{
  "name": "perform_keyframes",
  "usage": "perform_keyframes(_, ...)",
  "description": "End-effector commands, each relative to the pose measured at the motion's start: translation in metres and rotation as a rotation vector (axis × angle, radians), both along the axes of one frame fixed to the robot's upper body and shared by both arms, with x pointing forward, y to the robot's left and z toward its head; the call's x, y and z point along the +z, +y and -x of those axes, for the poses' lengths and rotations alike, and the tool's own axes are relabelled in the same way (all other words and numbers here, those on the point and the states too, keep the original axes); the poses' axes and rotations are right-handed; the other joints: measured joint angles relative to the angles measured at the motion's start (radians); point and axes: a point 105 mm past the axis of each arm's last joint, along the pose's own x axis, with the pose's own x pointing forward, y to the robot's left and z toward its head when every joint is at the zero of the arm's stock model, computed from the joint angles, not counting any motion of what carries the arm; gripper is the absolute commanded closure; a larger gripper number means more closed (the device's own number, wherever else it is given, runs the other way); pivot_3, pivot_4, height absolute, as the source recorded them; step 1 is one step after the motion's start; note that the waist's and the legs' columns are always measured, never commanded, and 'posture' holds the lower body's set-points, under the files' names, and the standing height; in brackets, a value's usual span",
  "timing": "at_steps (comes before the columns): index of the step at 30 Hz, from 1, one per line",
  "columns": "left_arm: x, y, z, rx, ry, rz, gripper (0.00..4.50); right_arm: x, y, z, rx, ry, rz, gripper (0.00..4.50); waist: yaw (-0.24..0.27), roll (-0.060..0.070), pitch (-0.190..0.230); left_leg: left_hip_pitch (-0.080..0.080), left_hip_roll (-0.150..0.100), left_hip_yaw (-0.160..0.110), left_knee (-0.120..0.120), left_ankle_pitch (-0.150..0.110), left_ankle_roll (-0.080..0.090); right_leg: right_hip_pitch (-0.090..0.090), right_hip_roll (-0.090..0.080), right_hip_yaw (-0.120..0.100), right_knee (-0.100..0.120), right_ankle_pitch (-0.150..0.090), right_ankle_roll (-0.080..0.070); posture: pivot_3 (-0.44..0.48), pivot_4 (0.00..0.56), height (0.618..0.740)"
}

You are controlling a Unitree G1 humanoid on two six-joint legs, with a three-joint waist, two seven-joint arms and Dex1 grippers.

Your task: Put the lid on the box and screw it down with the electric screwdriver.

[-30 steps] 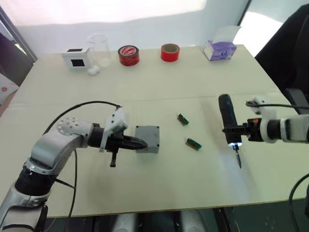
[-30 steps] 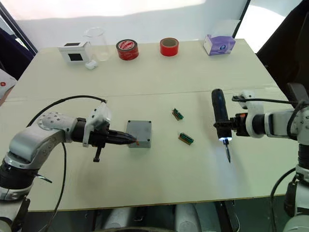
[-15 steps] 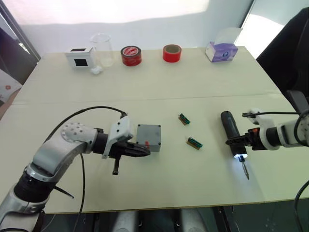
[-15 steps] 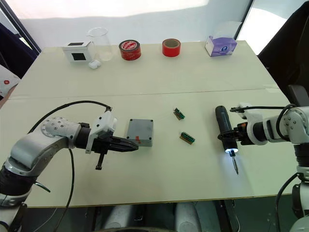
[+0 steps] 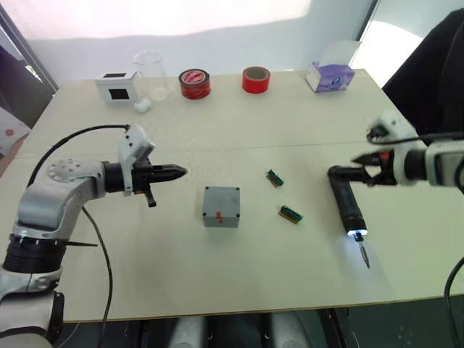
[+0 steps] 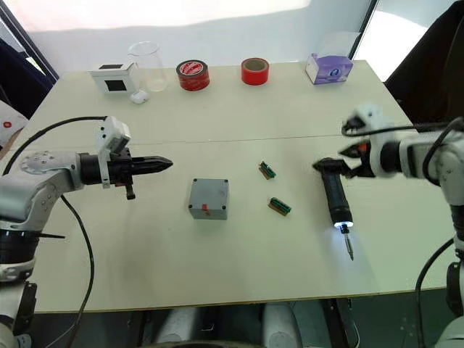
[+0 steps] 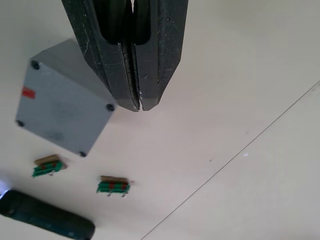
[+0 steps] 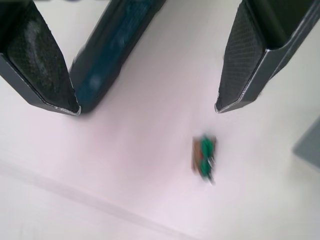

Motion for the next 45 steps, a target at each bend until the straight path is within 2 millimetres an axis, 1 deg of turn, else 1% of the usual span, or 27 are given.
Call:
perform_keyframes(1, -0.016, -0.004, 0.001, -0.024, -0.024, -0.099, 4.5, -0.016, 0.053, 0.027, 0.303, -0.049, 0.066, 0.06, 0.005, 0.0, 0.0, 0.0, 0.0, 0.0, 0.0, 0.0, 0.0, 0.0, -0.001, 0.0, 0.0, 0.0, 0.0, 0.0, 0.15, 0.74)
perform_keyframes(3, -0.034, -0.014, 0.004, -0.043, -0.008, -0.138, 4.5, -0.054, 0.083, 0.054, 0.467, 0.043, 0.064, 0.06, 0.008, -0.003, -0.002, 0.001, 0.0, -0.001, 0.0, 0.0, 0.0, 0.002, -0.001, -0.001, -0.001, 0.0, 0.0, 0.0, 0.15, 0.74)
perform_keyframes(4, -0.039, -0.02, 0.006, -0.052, 0.002, -0.131, 4.5, -0.07, 0.092, 0.06, 0.501, 0.067, 0.058, 0.06, 0.01, -0.003, -0.002, 0.001, 0.0, -0.002, 0.0, 0.0, 0.0, 0.003, 0.0, -0.001, -0.002, 0.0, 0.0, 0.0, 0.15, 0.74)
perform_keyframes(7, -0.048, -0.032, 0.011, -0.08, 0.017, -0.124, 4.5, -0.095, 0.104, 0.062, 0.51, 0.079, 0.058, 0.06, 0.017, -0.004, -0.001, 0.0, -0.001, -0.001, 0.003, 0.0, 0.0, 0.002, -0.002, 0.0, 0.0, 0.001, 0.001, 0.0, 0.15, 0.74)
perform_keyframes(10, -0.056, -0.04, 0.015, -0.095, 0.025, -0.133, 4.5, -0.109, 0.113, 0.059, 0.512, 0.079, 0.062, 0.06, 0.023, -0.004, -0.001, 0.0, -0.002, -0.001, 0.008, 0.0, 0.0, 0.002, -0.002, 0.001, 0.005, 0.001, 0.002, 0.0, 0.15, 0.74)
perform_keyframes(13, -0.057, -0.048, 0.014, -0.098, 0.025, -0.118, 4.5, -0.111, 0.125, 0.058, 0.519, 0.084, 0.018, 0.06, 0.023, -0.004, -0.001, 0.0, -0.001, -0.003, 0.011, -0.001, 0.001, 0.003, -0.001, 0.0, 0.007, 0.001, 0.002, 0.0, 0.15, 0.74)
perform_keyframes(17, -0.06, -0.058, 0.014, -0.12, 0.025, -0.107, 4.5, -0.111, 0.135, 0.058, 0.53, 0.083, -0.013, 0.06, 0.023, -0.004, -0.001, 0.0, -0.001, -0.003, 0.013, -0.001, 0.001, 0.003, -0.001, 0.0, 0.009, 0.001, 0.002, 0.0, 0.15, 0.74)
perform_keyframes(20, -0.064, -0.071, 0.006, -0.155, 0.012, -0.128, 4.5, -0.104, 0.155, 0.061, 0.58, 0.072, -0.112, 0.06, 0.024, -0.004, -0.001, 0.0, -0.001, -0.003, 0.014, -0.001, 0.001, 0.004, -0.001, 0.0, 0.009, 0.001, 0.002, 0.0, 0.15, 0.74)
perform_keyframes(22, -0.063, -0.075, 0.003, -0.175, 0.006, -0.136, 4.5, -0.102, 0.16, 0.064, 0.596, 0.093, -0.146, 0.06, 0.022, -0.004, -0.001, 0.0, -0.001, -0.004, 0.015, -0.001, 0.001, 0.004, -0.001, -0.001, 0.01, 0.001, 0.002, 0.0, 0.15, 0.74)
perform_keyframes(25, -0.063, -0.076, -0.002, -0.204, -0.011, -0.18, 4.5, -0.104, 0.162, 0.07, 0.627, 0.127, -0.139, 0.06, 0.024, -0.004, -0.001, 0.0, -0.002, -0.004, 0.015, -0.001, 0.001, 0.004, -0.001, -0.001, 0.01, 0.001, 0.002, 0.0, 0.15, 0.74)
perform_keyframes(30, -0.06, -0.074, -0.013, -0.201, -0.033, -0.189, 4.5, -0.103, 0.161, 0.079, 0.65, 0.158, -0.143, 0.06, 0.023, -0.004, -0.001, 0.0, -0.002, -0.004, 0.015, -0.001, 0.002, 0.004, -0.001, -0.001, 0.01, 0.001, 0.002, 0.0, 0.15, 0.74)
perform_keyframes(34, -0.054, -0.053, -0.017, -0.15, -0.048, -0.215, 4.5, -0.109, 0.129, 0.068, 0.561, 0.105, 0.028, 0.06, 0.023, -0.004, -0.001, 0.0, -0.002, -0.004, 0.016, -0.001, 0.002, 0.004, -0.001, -0.001, 0.01, 0.001, 0.002, 0.0, 0.15, 0.74)
perform_keyframes(38, -0.057, -0.034, -0.009, -0.126, -0.027, -0.251, 4.5, -0.105, 0.118, 0.056, 0.518, 0.066, 0.059, 0.06, 0.016, -0.004, -0.001, 0.0, -0.001, -0.003, 0.016, -0.002, 0.003, 0.004, -0.001, 0.0, 0.01, 0.001, 0.002, 0.0, 0.15, 0.74)
perform_keyframes(40, -0.061, -0.029, 0.001, -0.138, 0.005, -0.257, 4.5, -0.106, 0.116, 0.047, 0.501, 0.041, 0.075, 0.06, 0.015, -0.004, -0.001, 0.0, -0.001, -0.003, 0.016, -0.002, 0.003, 0.004, 0.0, 0.0, 0.01, 0.001, 0.002, 0.0, 0.15, 0.74)
perform_keyframes(41, -0.064, -0.03, 0.012, -0.165, 0.036, -0.248, 4.5, -0.107, 0.118, 0.042, 0.5, 0.031, 0.075, 0.06, 0.012, -0.004, -0.001, 0.0, -0.001, -0.003, 0.016, -0.002, 0.003, 0.004, 0.0, 0.0, 0.01, 0.001, 0.002, 0.0, 0.15, 0.74)
perform_keyframes(43, -0.068, -0.035, 0.027, -0.203, 0.075, -0.232, 4.5, -0.108, 0.121, 0.037, 0.505, 0.022, 0.066, 0.06, 0.006, -0.004, -0.001, 0.0, -0.001, -0.003, 0.016, -0.002, 0.003, 0.004, 0.0, 0.0, 0.01, 0.001, 0.002, 0.0, 0.15, 0.74)
perform_keyframes(45, -0.071, -0.038, 0.035, -0.217, 0.095, -0.224, 4.5, -0.109, 0.125, 0.034, 0.514, 0.018, 0.055, 0.06, 0.012, -0.004, -0.001, 0.0, -0.001, -0.003, 0.016, -0.002, 0.003, 0.004, -0.001, 0.0, 0.01, 0.001, 0.002, 0.0, 0.15, 0.74)
